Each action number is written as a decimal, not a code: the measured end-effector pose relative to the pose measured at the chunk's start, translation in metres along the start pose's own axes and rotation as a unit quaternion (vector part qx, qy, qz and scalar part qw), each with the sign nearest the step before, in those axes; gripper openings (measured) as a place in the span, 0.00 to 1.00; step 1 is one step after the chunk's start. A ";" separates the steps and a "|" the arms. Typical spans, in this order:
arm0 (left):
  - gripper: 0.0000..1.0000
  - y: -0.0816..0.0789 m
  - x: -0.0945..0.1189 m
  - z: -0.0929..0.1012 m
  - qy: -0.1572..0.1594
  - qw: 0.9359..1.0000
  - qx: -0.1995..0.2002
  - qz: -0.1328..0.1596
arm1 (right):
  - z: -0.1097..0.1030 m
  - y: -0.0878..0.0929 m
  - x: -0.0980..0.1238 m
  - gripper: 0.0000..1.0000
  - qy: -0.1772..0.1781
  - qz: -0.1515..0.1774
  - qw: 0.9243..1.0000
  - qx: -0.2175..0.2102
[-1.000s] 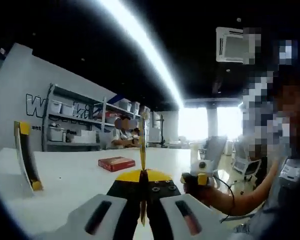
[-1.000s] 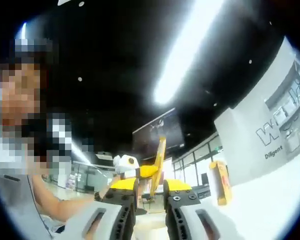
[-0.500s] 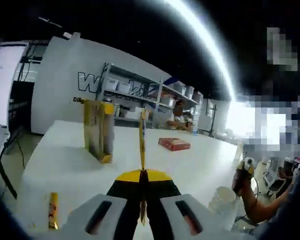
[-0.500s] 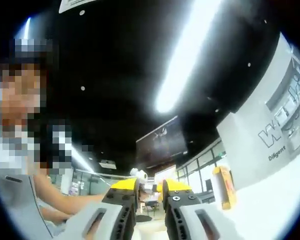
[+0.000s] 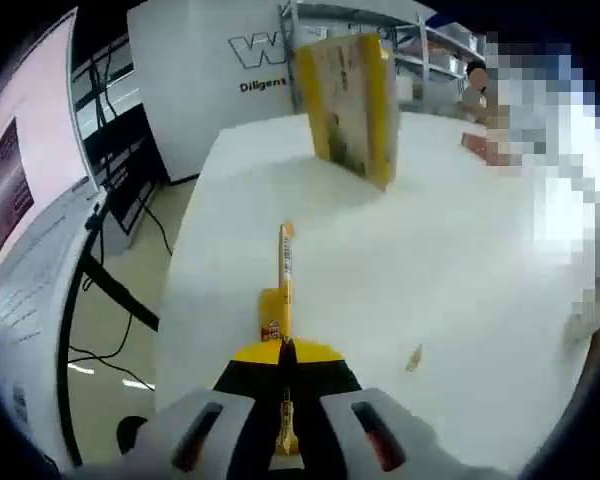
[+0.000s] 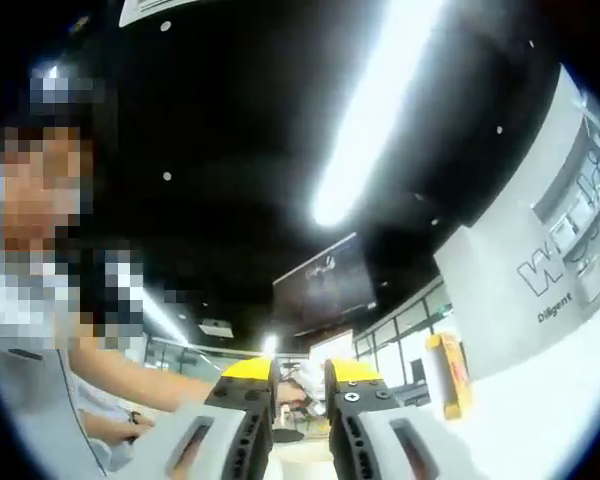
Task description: Tear open the coffee pouch, take out the coffee, and pour the coffee from the pouch into the cup
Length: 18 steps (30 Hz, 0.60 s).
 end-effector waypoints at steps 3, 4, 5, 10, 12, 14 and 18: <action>0.04 0.006 -0.008 -0.008 -0.015 1.000 -0.009 -0.014 | -0.001 0.000 0.000 0.20 0.002 0.001 1.000 0.003; 0.04 0.010 -0.006 -0.010 -0.021 1.000 -0.003 -0.017 | -0.001 0.002 -0.001 0.20 0.003 -0.001 1.000 0.006; 0.04 0.012 -0.003 -0.012 -0.027 0.999 0.005 -0.019 | -0.002 0.004 -0.002 0.20 0.004 -0.005 1.000 0.009; 0.04 0.015 -0.002 -0.027 -0.038 0.997 -0.007 -0.064 | -0.002 0.008 -0.002 0.19 0.003 -0.015 1.000 0.017; 0.04 0.016 -0.005 -0.038 -0.044 0.996 -0.024 -0.079 | 0.000 0.005 -0.001 0.19 0.006 -0.008 1.000 0.014; 0.05 0.020 -0.006 -0.037 -0.041 0.995 -0.027 -0.088 | 0.000 0.004 0.000 0.19 0.007 -0.003 1.000 0.013; 0.06 0.026 -0.005 -0.033 -0.045 0.992 -0.059 -0.098 | 0.001 0.002 0.001 0.18 0.006 0.001 1.000 0.012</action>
Point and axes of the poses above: the point that each gripper's makers call its tool centre point, and the gripper's own axes: x roughly backward along the fingers, z roughly to its right, y roughly out of its underside, the point moved 1 cm from there along x, roughly backward along the fingers, and after that the axes turned 6 degrees about -x, right-handed, at the moved point
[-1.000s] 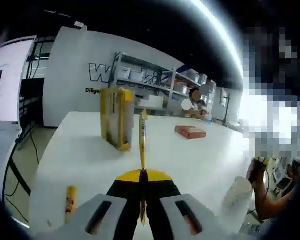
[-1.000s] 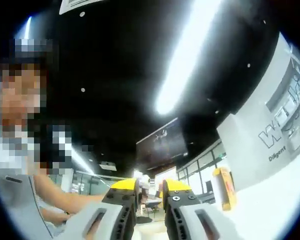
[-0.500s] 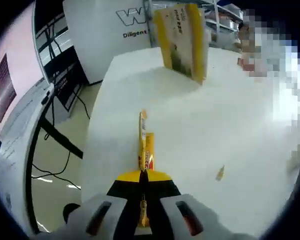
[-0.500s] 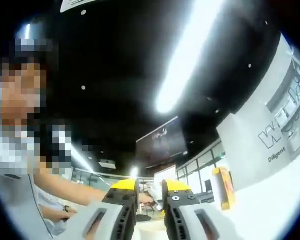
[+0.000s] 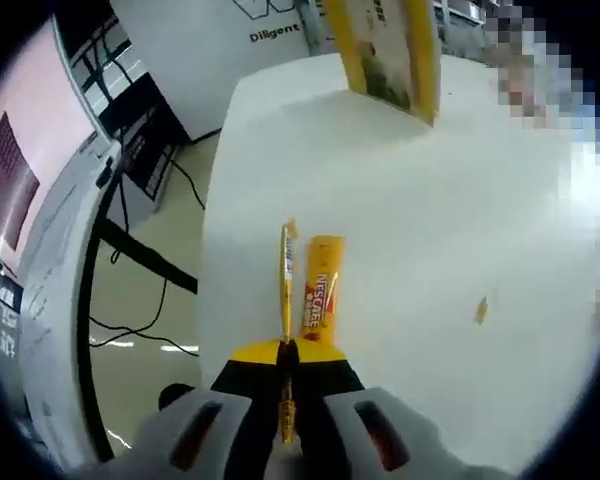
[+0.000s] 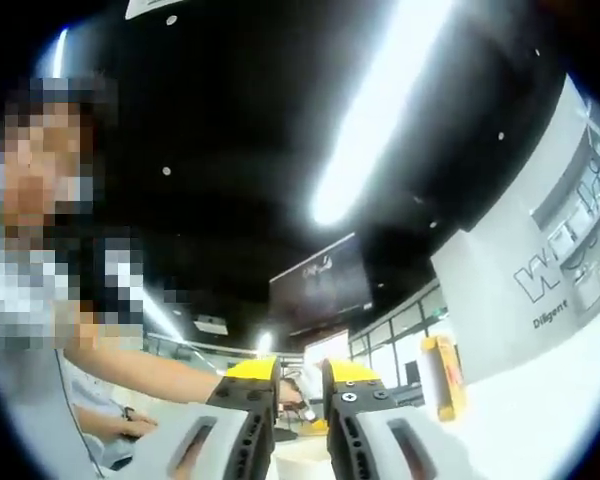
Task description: Tear open the coffee pouch, take out the coffee, and pour the coffee from the pouch into the cup
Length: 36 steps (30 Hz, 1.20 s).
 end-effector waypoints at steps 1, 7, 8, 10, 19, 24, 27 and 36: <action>0.07 0.003 0.001 0.007 0.001 1.000 -0.006 -0.004 | 0.000 0.000 0.000 0.18 0.000 0.000 1.000 0.000; 0.22 0.002 -0.001 0.007 0.007 1.000 -0.016 -0.002 | 0.001 0.002 -0.001 0.18 0.000 -0.005 1.000 0.000; 0.24 0.000 0.001 0.007 0.010 1.000 -0.010 0.001 | 0.001 0.002 -0.001 0.18 0.000 -0.006 1.000 -0.001; 0.30 -0.005 0.006 0.006 0.019 1.000 -0.003 0.006 | 0.002 0.002 -0.001 0.18 0.001 -0.005 1.000 -0.001; 0.43 -0.008 0.025 0.001 0.023 1.000 -0.013 0.010 | 0.003 0.001 0.000 0.18 0.001 0.000 1.000 -0.004; 0.45 -0.023 0.035 -0.003 0.004 0.999 -0.027 0.040 | 0.004 0.000 0.001 0.18 0.002 0.003 1.000 -0.004; 0.46 -0.027 0.038 -0.008 0.003 0.998 -0.043 0.040 | 0.005 0.000 0.000 0.18 0.004 0.002 1.000 -0.003; 0.46 -0.056 0.082 -0.002 -0.010 0.988 -0.071 0.137 | 0.004 0.000 0.001 0.18 0.004 0.001 1.000 -0.002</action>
Point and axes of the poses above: the point that each gripper's makers call its tool centre point, and the gripper's own axes: x roughly backward along the fingers, z roughly to its right, y roughly out of its underside, the point moved 1 cm from there along x, roughly backward along the fingers, and after that the axes turned 6 degrees about -x, right-handed, at the moved point
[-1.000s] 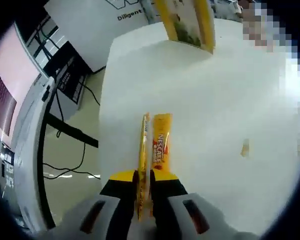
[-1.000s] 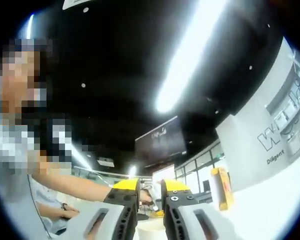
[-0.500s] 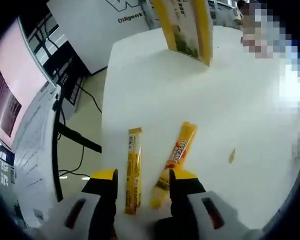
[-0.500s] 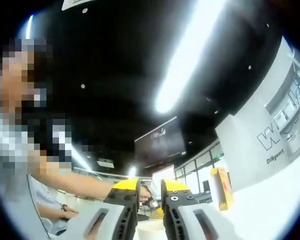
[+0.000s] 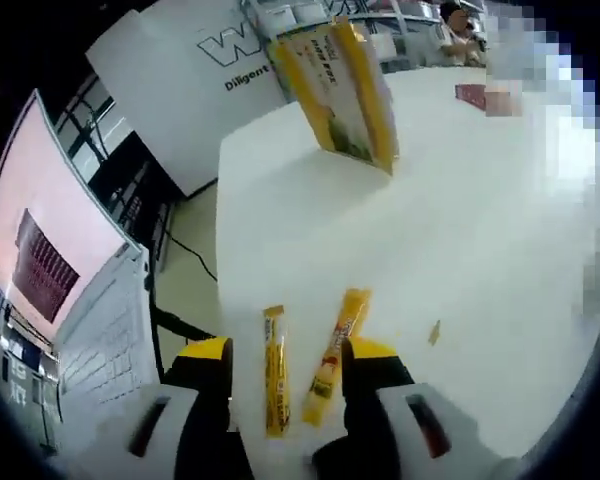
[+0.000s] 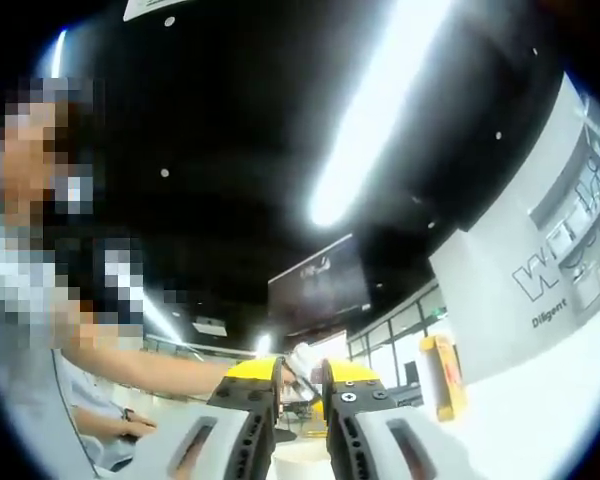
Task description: Tear open the coffee pouch, take out the coffee, and pour the coffee from the pouch into the cup
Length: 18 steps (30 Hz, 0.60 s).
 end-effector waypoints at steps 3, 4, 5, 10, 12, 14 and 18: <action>0.46 -0.016 0.033 0.001 -0.033 0.998 -0.026 0.053 | 0.000 0.000 0.000 0.18 0.000 -0.001 1.000 0.001; 0.46 -0.021 0.043 0.006 -0.035 0.996 -0.019 0.074 | 0.000 0.000 0.000 0.18 0.000 -0.001 1.000 0.001; 0.46 -0.026 0.053 0.011 -0.032 0.995 -0.014 0.097 | -0.001 0.001 -0.001 0.18 -0.001 -0.004 1.000 0.001; 0.45 -0.051 0.094 0.044 -0.005 0.980 -0.016 0.198 | -0.002 0.003 -0.002 0.18 -0.002 -0.011 1.000 0.004; 0.45 -0.059 0.109 0.065 0.021 0.972 -0.012 0.234 | -0.002 0.003 -0.002 0.18 -0.001 -0.010 1.000 0.004; 0.45 -0.068 0.127 0.092 0.056 0.959 -0.005 0.278 | -0.002 0.003 -0.002 0.18 0.000 -0.009 1.000 0.004; 0.45 -0.077 0.157 0.147 0.137 0.926 0.018 0.352 | -0.001 0.002 -0.002 0.18 0.002 -0.007 1.000 0.004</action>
Point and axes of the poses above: the point that each gripper's makers call its tool centre point, and the gripper's own axes: x roughly backward along the fingers, z roughly to its right, y roughly out of its underside, the point moved 1 cm from there along x, roughly backward along the fingers, and after that the axes turned 6 degrees about -x, right-handed, at the moved point
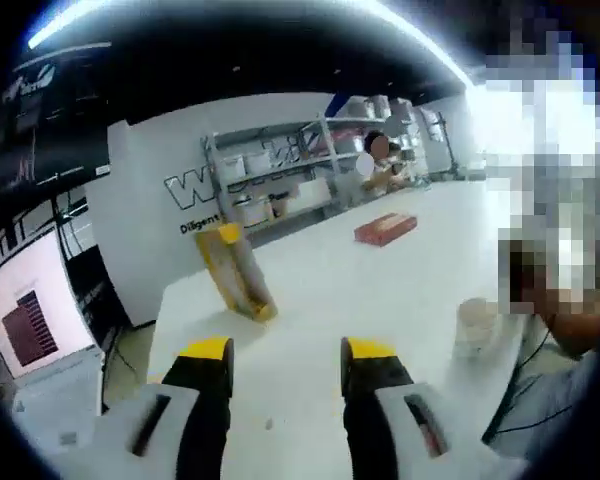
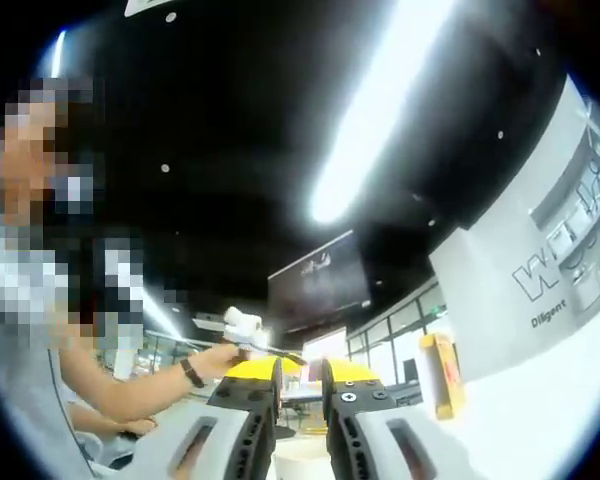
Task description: Tear open the coffee pouch, take out the coffee, and pour the coffee from the pouch into the cup
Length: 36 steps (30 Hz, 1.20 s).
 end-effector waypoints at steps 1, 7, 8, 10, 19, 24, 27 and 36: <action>0.45 -0.002 0.000 0.012 0.016 1.000 0.009 0.016 | 0.000 0.000 0.000 0.18 0.000 0.001 1.000 0.000; 0.45 -0.002 -0.006 0.061 0.055 0.996 0.027 0.060 | 0.002 0.000 0.000 0.18 0.003 0.001 1.000 -0.001; 0.45 -0.001 -0.009 0.068 0.062 0.996 0.027 0.064 | 0.002 0.000 0.000 0.18 0.003 0.000 1.000 0.000; 0.45 0.002 -0.015 0.084 0.077 0.993 0.032 0.079 | 0.002 0.001 0.000 0.18 0.003 -0.001 1.000 0.002; 0.44 0.014 -0.026 0.137 0.138 0.981 0.057 0.127 | 0.001 0.001 -0.001 0.18 0.005 -0.001 1.000 0.002; 0.43 0.002 -0.013 0.156 0.154 0.972 0.059 0.166 | 0.000 0.007 -0.003 0.18 0.006 -0.016 1.000 0.007; 0.42 -0.002 -0.008 0.160 0.158 0.968 0.058 0.184 | 0.001 0.010 -0.004 0.19 0.008 -0.024 1.000 0.007; 0.42 0.004 -0.011 0.164 0.172 0.968 0.058 0.171 | -0.001 0.016 -0.007 0.24 0.019 -0.040 0.999 0.011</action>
Point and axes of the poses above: the point that each gripper's makers call its tool centre point, and the gripper's own axes: x roughly backward along the fingers, z roughly to its right, y roughly out of its underside, the point moved 1 cm from there along x, roughly backward along the fingers, and after that the axes turned 6 degrees about -x, right-handed, at the moved point
